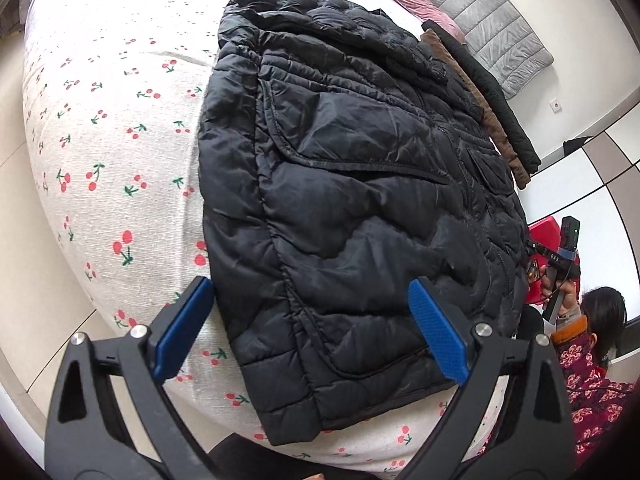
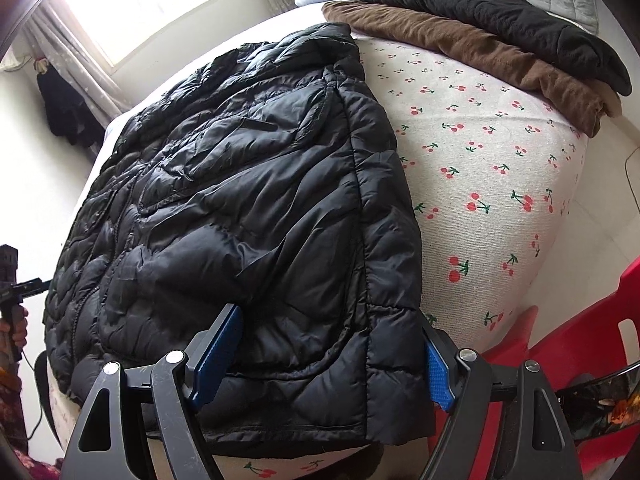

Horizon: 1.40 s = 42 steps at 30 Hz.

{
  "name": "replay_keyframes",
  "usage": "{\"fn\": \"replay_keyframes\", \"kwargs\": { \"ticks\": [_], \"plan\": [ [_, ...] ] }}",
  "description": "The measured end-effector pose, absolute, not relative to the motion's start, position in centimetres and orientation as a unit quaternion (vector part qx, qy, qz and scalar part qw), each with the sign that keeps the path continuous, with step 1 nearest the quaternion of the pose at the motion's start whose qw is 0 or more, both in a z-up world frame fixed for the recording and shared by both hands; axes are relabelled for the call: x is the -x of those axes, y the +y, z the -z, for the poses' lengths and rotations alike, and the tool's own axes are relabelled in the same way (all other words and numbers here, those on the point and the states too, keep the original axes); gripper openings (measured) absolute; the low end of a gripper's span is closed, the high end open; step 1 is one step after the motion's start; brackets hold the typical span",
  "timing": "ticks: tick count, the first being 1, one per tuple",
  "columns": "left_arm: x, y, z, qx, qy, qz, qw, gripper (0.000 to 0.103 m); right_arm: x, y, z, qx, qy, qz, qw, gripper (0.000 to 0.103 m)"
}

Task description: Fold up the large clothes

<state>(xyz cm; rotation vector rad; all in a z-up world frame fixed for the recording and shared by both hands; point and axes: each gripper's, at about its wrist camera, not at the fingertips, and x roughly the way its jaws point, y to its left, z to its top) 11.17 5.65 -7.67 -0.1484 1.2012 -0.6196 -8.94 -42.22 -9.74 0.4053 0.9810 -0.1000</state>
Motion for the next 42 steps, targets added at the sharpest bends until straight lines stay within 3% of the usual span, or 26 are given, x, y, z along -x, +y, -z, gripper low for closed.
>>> {"fn": "replay_keyframes", "kwargs": {
  "ticks": [5, 8, 10, 11, 12, 13, 14, 15, 16, 17, 23, 30, 37, 42],
  "plan": [
    [-10.7, 5.9, 8.4, 0.085, 0.548, 0.297, 0.777, 0.097, 9.5, -41.8, 9.8, -0.203, 0.469, 0.049, 0.858, 0.075],
    [-9.5, 5.1, 8.5, 0.116, 0.544, 0.334, 0.761, 0.097, 9.3, -40.9, 9.7, -0.196, 0.467, 0.043, 0.861, 0.057],
    [-8.4, 4.3, 8.6, 0.122, 0.533, 0.36, 0.756, 0.097, 9.1, -40.3, 9.5, -0.189, 0.461, 0.03, 0.866, 0.032],
    [-7.8, 4.0, 8.8, 0.129, 0.528, 0.371, 0.753, 0.096, 9.0, -40.1, 9.4, -0.194, 0.457, 0.023, 0.868, 0.027],
    [-7.4, 3.7, 9.1, 0.141, 0.529, 0.382, 0.745, 0.094, 8.9, -39.8, 9.3, -0.196, 0.453, 0.021, 0.869, 0.02],
    [-7.0, 3.4, 9.2, 0.148, 0.528, 0.386, 0.742, 0.083, 8.8, -39.5, 9.2, -0.193, 0.45, 0.022, 0.871, 0.016],
    [-6.6, 3.1, 9.2, 0.151, 0.527, 0.39, 0.741, 0.061, 8.8, -39.2, 8.9, -0.19, 0.446, 0.026, 0.874, 0.014],
    [-6.1, 2.7, 9.2, 0.149, 0.528, 0.392, 0.738, 0.046, 8.8, -39.0, 8.7, -0.189, 0.444, 0.028, 0.875, 0.012],
    [-5.7, 2.4, 9.2, 0.148, 0.528, 0.394, 0.737, 0.022, 8.7, -38.9, 8.2, -0.19, 0.441, 0.031, 0.877, 0.011],
    [-5.3, 2.3, 9.0, 0.149, 0.523, 0.392, 0.742, 0.018, 9.0, -38.9, 7.5, -0.199, 0.43, 0.029, 0.88, 0.011],
    [-2.8, 4.0, 3.8, 0.17, 0.439, 0.414, 0.779, 0.009, 11.1, -38.1, 1.0, -0.204, 0.344, 0.009, 0.916, 0.009],
    [-2.5, 7.1, -4.2, 0.194, 0.333, 0.438, 0.812, 0.007, 11.3, -36.7, -6.8, -0.175, 0.271, 0.003, 0.947, 0.009],
    [-12.3, 6.2, -11.4, 0.174, 0.279, 0.384, 0.863, 0.008, 4.7, -39.7, -11.7, -0.195, 0.239, 0.049, 0.95, 0.009],
    [-22.5, 1.4, -13.2, 0.119, 0.278, 0.33, 0.894, 0.008, -4.6, -42.7, -12.0, -0.197, 0.252, 0.097, 0.942, 0.009]
  ]
}}
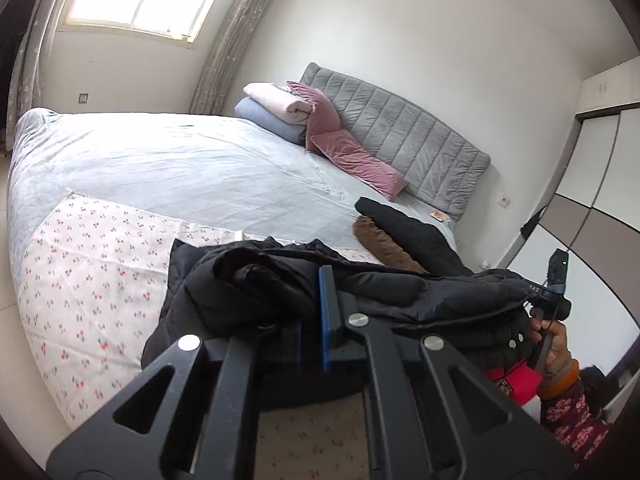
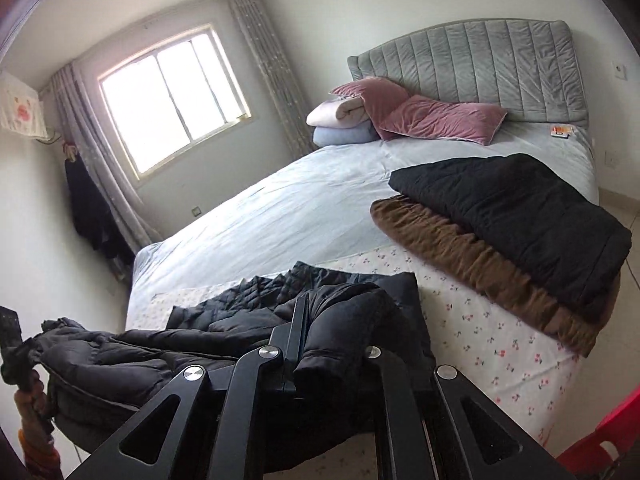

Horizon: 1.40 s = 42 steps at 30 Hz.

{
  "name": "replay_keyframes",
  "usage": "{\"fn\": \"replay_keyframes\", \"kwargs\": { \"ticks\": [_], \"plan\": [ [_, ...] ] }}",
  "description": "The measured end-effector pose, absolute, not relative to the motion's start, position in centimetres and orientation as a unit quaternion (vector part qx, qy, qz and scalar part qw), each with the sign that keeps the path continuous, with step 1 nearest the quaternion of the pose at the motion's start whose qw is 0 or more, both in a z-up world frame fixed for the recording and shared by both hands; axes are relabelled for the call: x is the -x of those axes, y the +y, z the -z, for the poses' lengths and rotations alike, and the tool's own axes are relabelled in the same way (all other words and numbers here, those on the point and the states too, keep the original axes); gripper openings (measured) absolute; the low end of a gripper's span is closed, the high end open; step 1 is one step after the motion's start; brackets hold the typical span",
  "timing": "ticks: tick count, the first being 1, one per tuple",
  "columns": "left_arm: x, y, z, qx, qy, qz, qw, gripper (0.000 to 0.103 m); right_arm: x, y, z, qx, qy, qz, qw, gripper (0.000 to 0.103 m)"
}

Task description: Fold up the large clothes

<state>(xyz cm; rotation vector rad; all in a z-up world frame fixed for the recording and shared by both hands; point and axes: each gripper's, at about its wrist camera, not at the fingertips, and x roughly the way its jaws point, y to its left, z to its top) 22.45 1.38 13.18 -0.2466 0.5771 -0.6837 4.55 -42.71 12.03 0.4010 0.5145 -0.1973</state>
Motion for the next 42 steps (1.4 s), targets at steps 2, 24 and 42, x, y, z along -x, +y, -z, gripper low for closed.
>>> {"fn": "replay_keyframes", "kwargs": {
  "ticks": [2, 24, 42],
  "plan": [
    [-27.2, -0.4, -12.8, 0.116, 0.289, 0.311, 0.898, 0.008, -8.4, -44.4, -10.8, -0.206, 0.261, 0.11, 0.937, 0.01],
    [-41.6, -4.8, 2.2, 0.113, 0.403, 0.2, 0.886, 0.028, -25.3, -46.3, 3.1, -0.072, 0.37, 0.189, 0.907, 0.017],
    [-31.7, -6.7, -0.6, -0.138, 0.386, 0.233, 0.882, 0.082, -16.4, -42.9, -2.5, -0.057, 0.335, 0.101, 0.935, 0.081]
  ]
}}
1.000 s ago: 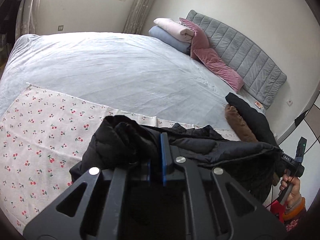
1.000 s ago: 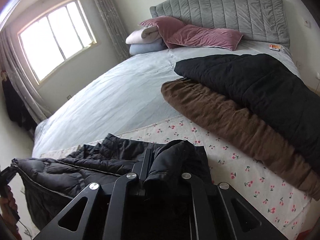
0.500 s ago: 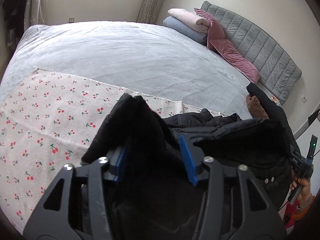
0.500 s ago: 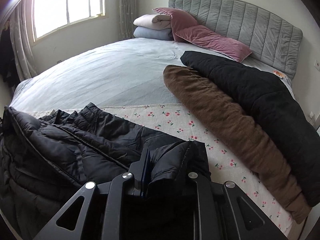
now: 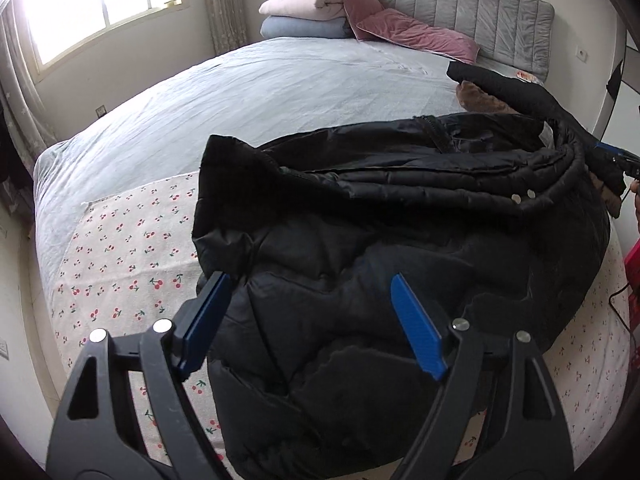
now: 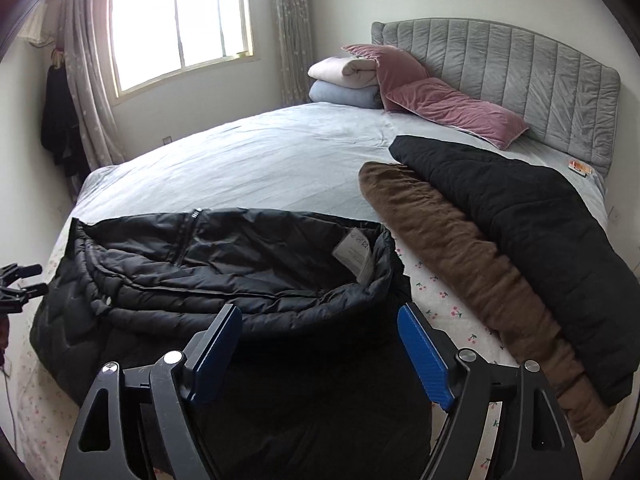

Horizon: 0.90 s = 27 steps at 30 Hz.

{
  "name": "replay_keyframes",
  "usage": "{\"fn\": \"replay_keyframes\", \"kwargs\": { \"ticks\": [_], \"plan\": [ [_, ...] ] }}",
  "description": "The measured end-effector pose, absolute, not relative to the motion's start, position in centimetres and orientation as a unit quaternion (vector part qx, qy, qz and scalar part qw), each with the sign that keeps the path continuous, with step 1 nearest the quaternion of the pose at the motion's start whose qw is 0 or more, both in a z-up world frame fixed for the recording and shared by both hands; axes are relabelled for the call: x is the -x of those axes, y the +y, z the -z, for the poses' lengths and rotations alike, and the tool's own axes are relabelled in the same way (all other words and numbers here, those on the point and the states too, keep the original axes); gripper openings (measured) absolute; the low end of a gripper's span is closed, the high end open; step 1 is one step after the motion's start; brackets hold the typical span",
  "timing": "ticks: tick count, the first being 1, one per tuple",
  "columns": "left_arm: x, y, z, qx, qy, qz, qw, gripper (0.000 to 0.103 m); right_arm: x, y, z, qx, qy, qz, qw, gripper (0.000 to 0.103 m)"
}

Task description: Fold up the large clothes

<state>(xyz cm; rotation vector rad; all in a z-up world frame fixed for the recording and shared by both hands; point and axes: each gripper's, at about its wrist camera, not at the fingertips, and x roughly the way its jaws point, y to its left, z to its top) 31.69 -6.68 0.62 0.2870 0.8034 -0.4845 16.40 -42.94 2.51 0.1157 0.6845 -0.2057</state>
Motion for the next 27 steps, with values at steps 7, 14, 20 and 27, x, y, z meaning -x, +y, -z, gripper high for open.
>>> {"fn": "replay_keyframes", "kwargs": {
  "ticks": [7, 14, 20, 27],
  "plan": [
    [-36.5, -10.1, 2.6, -0.092, 0.476, 0.271, 0.832, 0.082, -20.4, -37.6, 0.6, 0.018, 0.42, 0.019, 0.907, 0.082],
    [-42.6, -12.2, 1.4, -0.044, 0.481, 0.248, 0.84, 0.082, -29.2, -36.1, 2.3, 0.077, 0.457, 0.048, 0.885, 0.08],
    [-43.9, -5.3, -1.9, 0.047, 0.389, 0.138, 0.91, 0.082, -29.5, -40.9, -2.6, -0.008, 0.347, 0.128, 0.929, 0.081],
    [-45.2, -1.4, 2.2, 0.058, 0.459, 0.147, 0.875, 0.082, -27.1, -47.7, -0.3, -0.03, 0.383, 0.179, 0.906, 0.081]
  ]
}}
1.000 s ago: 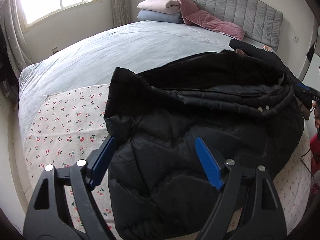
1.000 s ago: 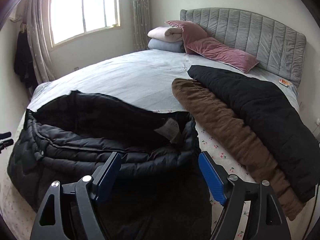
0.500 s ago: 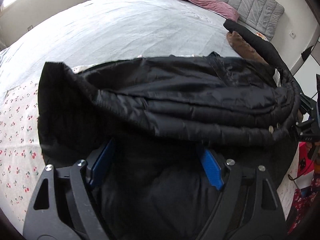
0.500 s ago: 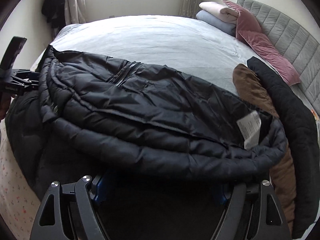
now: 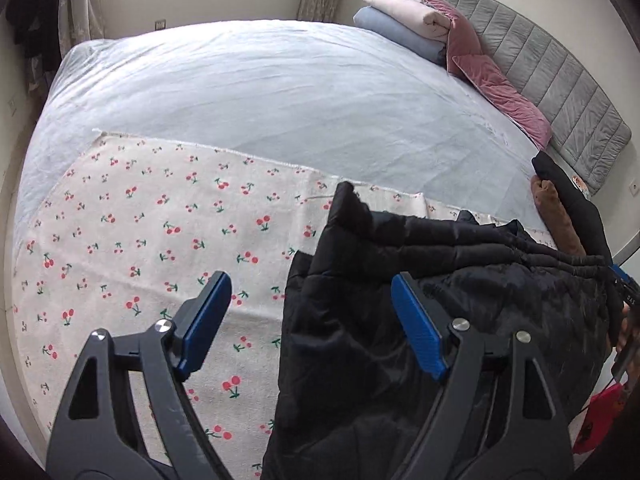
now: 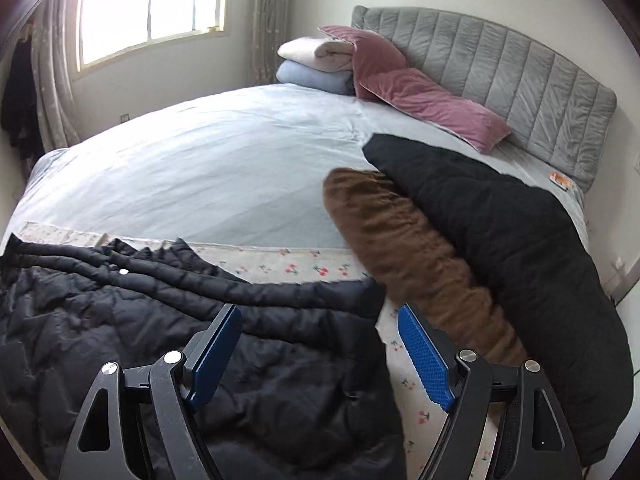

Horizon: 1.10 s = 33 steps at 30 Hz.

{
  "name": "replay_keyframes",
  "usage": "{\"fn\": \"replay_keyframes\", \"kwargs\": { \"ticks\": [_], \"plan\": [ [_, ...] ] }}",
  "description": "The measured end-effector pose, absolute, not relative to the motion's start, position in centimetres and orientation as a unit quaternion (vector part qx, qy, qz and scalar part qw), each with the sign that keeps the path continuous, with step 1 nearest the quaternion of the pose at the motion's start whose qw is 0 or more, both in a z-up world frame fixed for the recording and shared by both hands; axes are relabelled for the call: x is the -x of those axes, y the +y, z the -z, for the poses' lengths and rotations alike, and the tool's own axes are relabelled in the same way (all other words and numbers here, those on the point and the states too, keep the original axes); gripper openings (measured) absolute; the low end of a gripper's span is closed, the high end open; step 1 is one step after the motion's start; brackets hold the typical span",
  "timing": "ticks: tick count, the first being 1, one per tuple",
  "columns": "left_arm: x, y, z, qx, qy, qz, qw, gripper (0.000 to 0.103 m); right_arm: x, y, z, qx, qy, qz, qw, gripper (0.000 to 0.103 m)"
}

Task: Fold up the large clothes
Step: 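Lower the folded jacket onto the bed and open both tools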

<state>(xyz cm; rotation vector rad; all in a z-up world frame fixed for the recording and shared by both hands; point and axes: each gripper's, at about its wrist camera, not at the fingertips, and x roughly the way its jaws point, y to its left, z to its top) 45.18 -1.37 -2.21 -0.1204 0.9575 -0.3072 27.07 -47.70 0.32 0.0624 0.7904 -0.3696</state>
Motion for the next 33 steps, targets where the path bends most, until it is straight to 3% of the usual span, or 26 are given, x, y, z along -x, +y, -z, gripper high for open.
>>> {"fn": "replay_keyframes", "kwargs": {
  "ticks": [3, 4, 5, 6, 8, 15, 19, 22, 24, 27, 30, 33],
  "plan": [
    [-46.4, -1.1, 4.3, 0.106, 0.49, 0.161, 0.85, 0.073, -27.1, -51.0, 2.1, -0.081, 0.405, 0.203, 0.888, 0.08],
    [-46.7, -1.3, 4.7, 0.126, 0.493, 0.176, 0.843, 0.056, -27.1, -51.6, 2.8, -0.094, 0.411, 0.205, 0.883, 0.066],
    [-46.7, -1.6, 4.6, 0.142, 0.492, 0.194, 0.836, 0.028, -27.3, -52.0, 3.5, -0.112, 0.42, 0.19, 0.88, 0.049],
    [-46.6, -2.2, 4.2, 0.15, 0.488, 0.209, 0.834, 0.014, -27.6, -51.8, 3.8, -0.124, 0.426, 0.171, 0.879, 0.009],
    [-45.8, -3.5, 2.5, 0.132, 0.454, 0.216, 0.855, 0.007, -27.7, -50.9, 3.3, -0.114, 0.407, 0.179, 0.888, 0.008],
    [-45.6, -4.8, -2.2, 0.091, 0.332, 0.173, 0.923, 0.007, -29.8, -49.2, -1.6, -0.058, 0.303, 0.228, 0.923, 0.007],
    [-48.8, -5.7, 0.8, 0.01, 0.364, 0.096, 0.926, 0.015, -33.3, -49.7, 0.3, -0.043, 0.341, 0.259, 0.902, 0.009],
    [-49.9, -6.1, 3.5, -0.071, 0.409, 0.039, 0.909, 0.023, -34.9, -49.8, 1.8, -0.016, 0.387, 0.281, 0.878, 0.02],
    [-48.8, -5.7, 2.7, -0.06, 0.396, 0.035, 0.916, 0.024, -34.3, -49.1, 1.6, -0.008, 0.383, 0.281, 0.88, 0.027],
    [-45.9, -6.9, 0.8, -0.047, 0.378, 0.085, 0.921, 0.046, -33.0, -45.5, 0.1, 0.018, 0.373, 0.257, 0.891, 0.05],
    [-43.5, -11.0, -0.1, -0.065, 0.384, 0.135, 0.911, 0.054, -32.4, -40.1, -0.5, 0.017, 0.383, 0.186, 0.905, 0.054],
    [-40.6, -14.5, 0.3, -0.039, 0.397, 0.198, 0.895, 0.068, -31.7, -34.5, 0.4, 0.001, 0.395, 0.098, 0.914, 0.056]
  ]
}}
